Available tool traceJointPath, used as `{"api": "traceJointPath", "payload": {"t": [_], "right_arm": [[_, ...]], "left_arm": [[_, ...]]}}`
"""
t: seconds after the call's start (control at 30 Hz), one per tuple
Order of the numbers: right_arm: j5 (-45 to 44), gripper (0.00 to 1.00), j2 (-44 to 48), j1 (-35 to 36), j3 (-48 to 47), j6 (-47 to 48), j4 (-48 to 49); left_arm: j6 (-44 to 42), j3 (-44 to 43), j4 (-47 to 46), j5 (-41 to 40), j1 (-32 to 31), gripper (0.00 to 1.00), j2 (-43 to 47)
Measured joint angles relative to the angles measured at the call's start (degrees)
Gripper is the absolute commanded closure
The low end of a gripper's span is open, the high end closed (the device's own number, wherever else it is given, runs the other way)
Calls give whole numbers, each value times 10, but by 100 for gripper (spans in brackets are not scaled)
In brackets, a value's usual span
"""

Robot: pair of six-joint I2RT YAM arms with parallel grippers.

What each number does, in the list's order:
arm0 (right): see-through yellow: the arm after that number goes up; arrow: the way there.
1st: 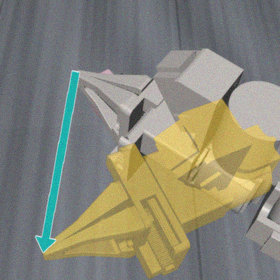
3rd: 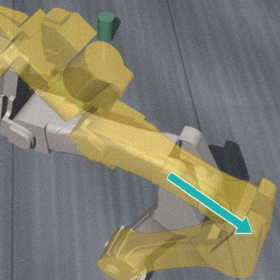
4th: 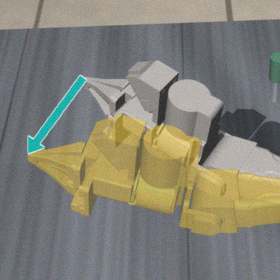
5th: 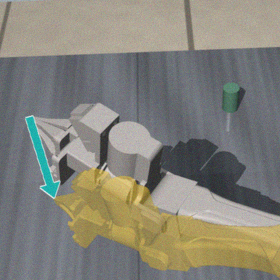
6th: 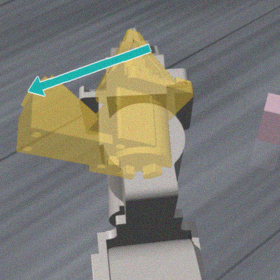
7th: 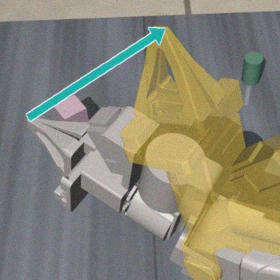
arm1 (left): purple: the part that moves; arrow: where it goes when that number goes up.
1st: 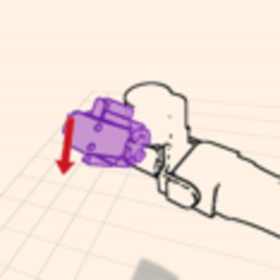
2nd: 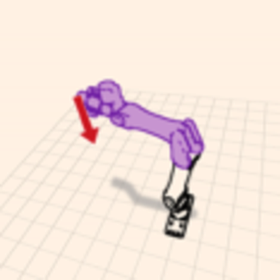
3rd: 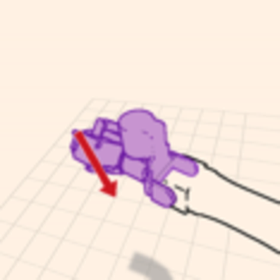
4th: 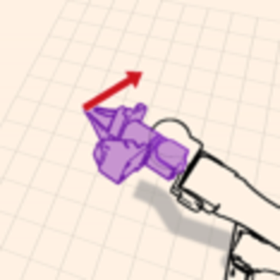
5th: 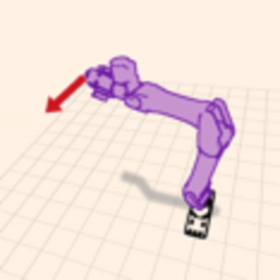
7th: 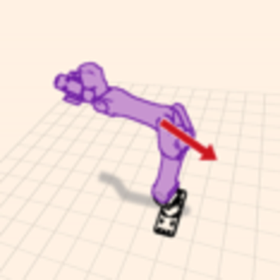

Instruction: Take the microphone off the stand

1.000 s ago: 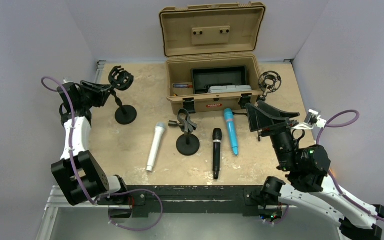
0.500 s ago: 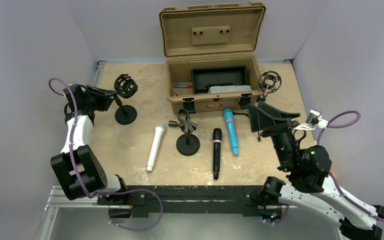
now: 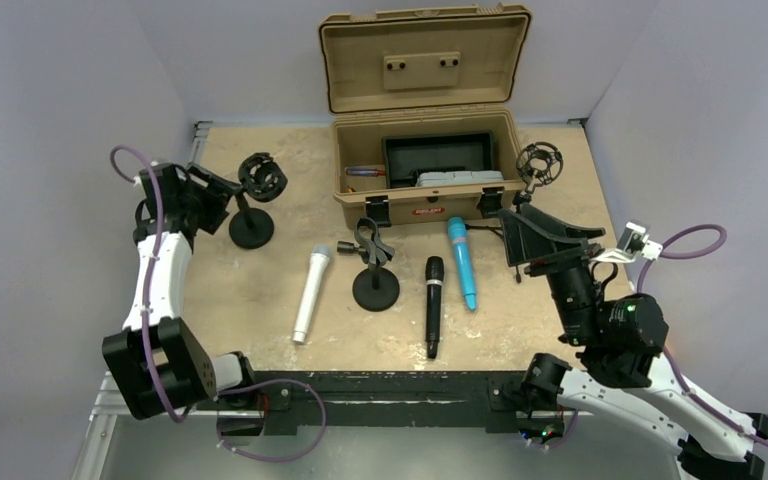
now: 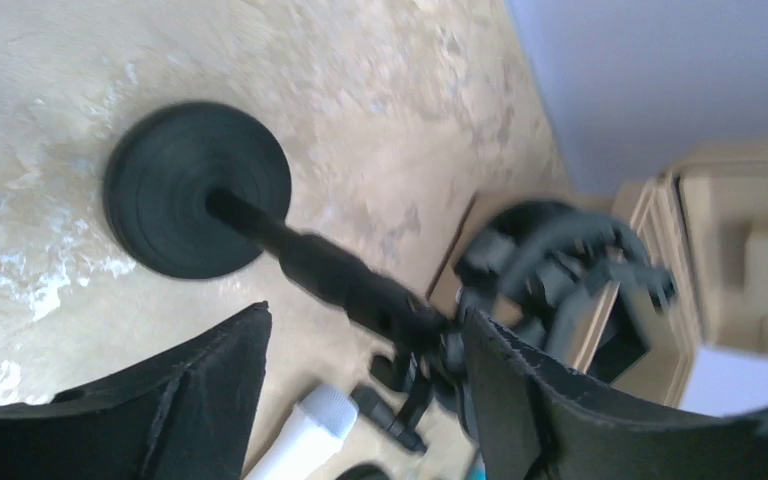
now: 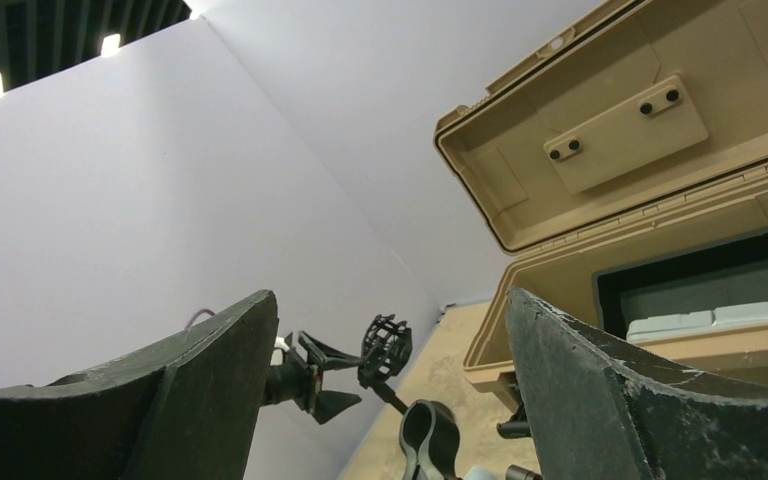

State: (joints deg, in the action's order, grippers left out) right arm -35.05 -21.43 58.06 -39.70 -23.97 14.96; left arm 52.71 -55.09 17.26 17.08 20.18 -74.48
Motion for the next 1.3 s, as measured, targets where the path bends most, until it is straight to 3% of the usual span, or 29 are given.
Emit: {"api": "traceJointPath", "payload": {"t": [0.07, 0.23, 0.4, 0.57, 0.77, 0.9, 1.1, 1.3], "right_arm": [[-1, 17, -5, 0, 0, 0, 2], [-3, 16, -39, 0, -1, 0, 4], [-3, 15, -62, 0, -1, 0, -5], [-5, 14, -61, 0, -1, 0, -4], [-27, 12, -76, 0, -20, 0, -6], [-36, 10, -93, 0, -47, 0, -8], [-59, 3, -91, 0, -59, 16, 1], [-88, 1, -93, 0, -103, 29, 0]], "left_arm": [[-39, -24, 58, -40, -39, 24, 38], [-93, -83, 99, -68, -118, 18, 101], [-125, -152, 117, -81, -131, 17, 154], [-154, -183, 107, -11, -149, 16, 171], [-227, -224, 99, 80, -289, 14, 177], [-268, -232, 88, 127, -342, 13, 206], [-298, -203, 45, 167, -368, 13, 284], [-316, -154, 14, 145, -368, 13, 357]]}}
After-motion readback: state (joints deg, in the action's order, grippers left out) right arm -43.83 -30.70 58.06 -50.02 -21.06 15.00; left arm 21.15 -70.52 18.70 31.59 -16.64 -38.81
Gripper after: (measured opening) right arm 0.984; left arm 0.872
